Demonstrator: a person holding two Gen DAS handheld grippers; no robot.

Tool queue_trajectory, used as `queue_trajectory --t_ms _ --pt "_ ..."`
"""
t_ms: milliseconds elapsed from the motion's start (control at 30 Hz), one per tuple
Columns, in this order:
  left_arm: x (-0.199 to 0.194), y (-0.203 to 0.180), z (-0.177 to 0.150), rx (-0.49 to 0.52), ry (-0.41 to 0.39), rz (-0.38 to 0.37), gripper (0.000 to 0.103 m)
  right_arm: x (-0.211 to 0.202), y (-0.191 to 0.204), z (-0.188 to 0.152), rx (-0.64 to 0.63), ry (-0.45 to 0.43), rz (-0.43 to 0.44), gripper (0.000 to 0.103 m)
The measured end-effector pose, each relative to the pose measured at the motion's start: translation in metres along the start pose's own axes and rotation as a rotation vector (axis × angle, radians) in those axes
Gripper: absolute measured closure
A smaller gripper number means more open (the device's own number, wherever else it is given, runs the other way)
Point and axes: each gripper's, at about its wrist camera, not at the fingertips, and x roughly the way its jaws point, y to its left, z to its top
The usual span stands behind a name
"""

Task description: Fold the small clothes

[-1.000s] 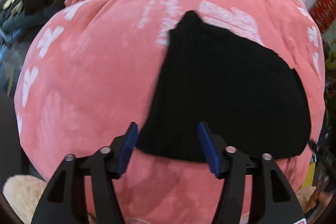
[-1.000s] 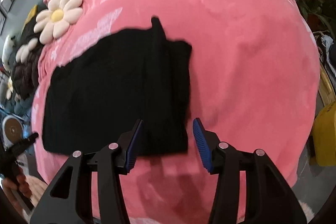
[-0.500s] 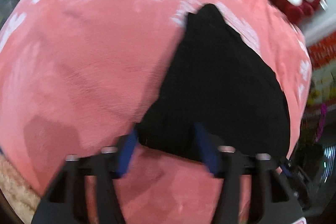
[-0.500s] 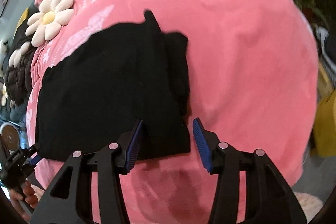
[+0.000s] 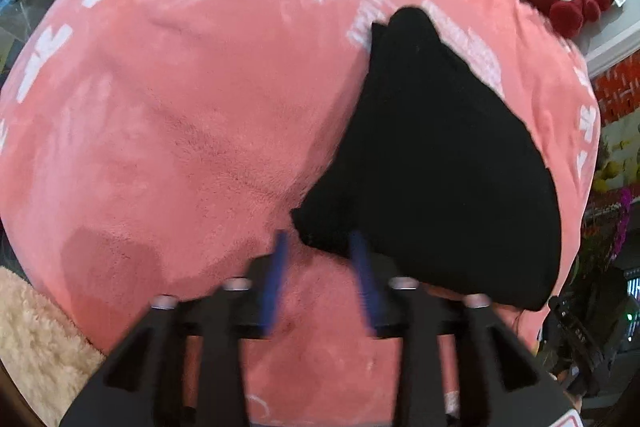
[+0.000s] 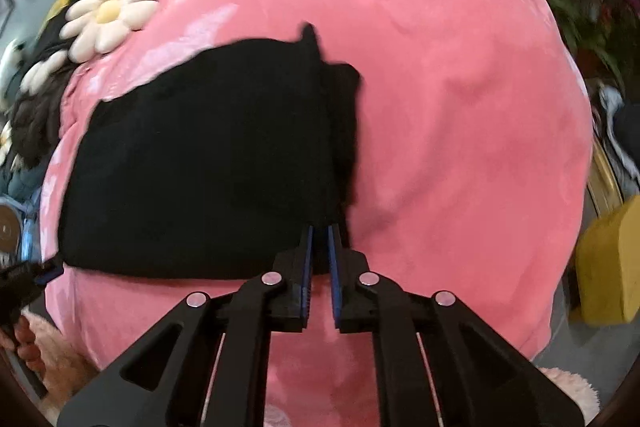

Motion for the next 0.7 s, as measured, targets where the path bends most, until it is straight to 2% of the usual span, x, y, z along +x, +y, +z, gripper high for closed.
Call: queue_trajectory --t_ms 67,167,267,333,367,533,567,600,633,700 --pt "-0.003 -0.004 0.001 -0.011 -0.024 -0.005 0.05 -0.003 0.004 -0.008 -0.029 -0.012 -0.027 0.08" --pt "0.007 -0.004 0.007 -0.069 0.007 -0.007 0.036 -0.006 0.01 -0.013 -0.052 -0.021 -0.049 0.066" --pt "0.025 0.004 0.004 -0.182 0.05 -0.017 0.035 -0.011 0.013 -0.016 -0.069 -0.043 -0.048 0.057" --pt "0.035 0.008 -0.001 -0.262 0.081 -0.03 0.035 -0.01 0.015 -0.018 -0.074 -0.045 -0.059 0.053" --pt "0.033 0.012 -0.004 -0.299 0.056 -0.036 0.034 -0.009 0.016 -0.018 -0.073 -0.046 -0.06 0.053" --pt "0.029 0.01 -0.005 -0.335 0.042 -0.032 0.036 -0.012 0.017 -0.014 -0.05 -0.084 -0.008 0.053" --pt "0.028 0.011 -0.003 -0.338 0.04 -0.048 0.047 -0.015 0.018 -0.011 -0.043 -0.098 0.028 0.053" --pt "0.027 0.01 -0.004 -0.337 0.039 -0.072 0.068 -0.018 0.019 -0.008 -0.043 -0.111 0.052 0.053" --pt "0.026 0.011 -0.004 -0.332 0.049 -0.098 0.073 -0.019 0.021 0.0 -0.051 -0.114 0.044 0.053" --pt "0.027 0.008 -0.003 -0.317 0.063 -0.097 0.093 -0.014 0.017 0.011 -0.023 -0.103 0.023 0.053"
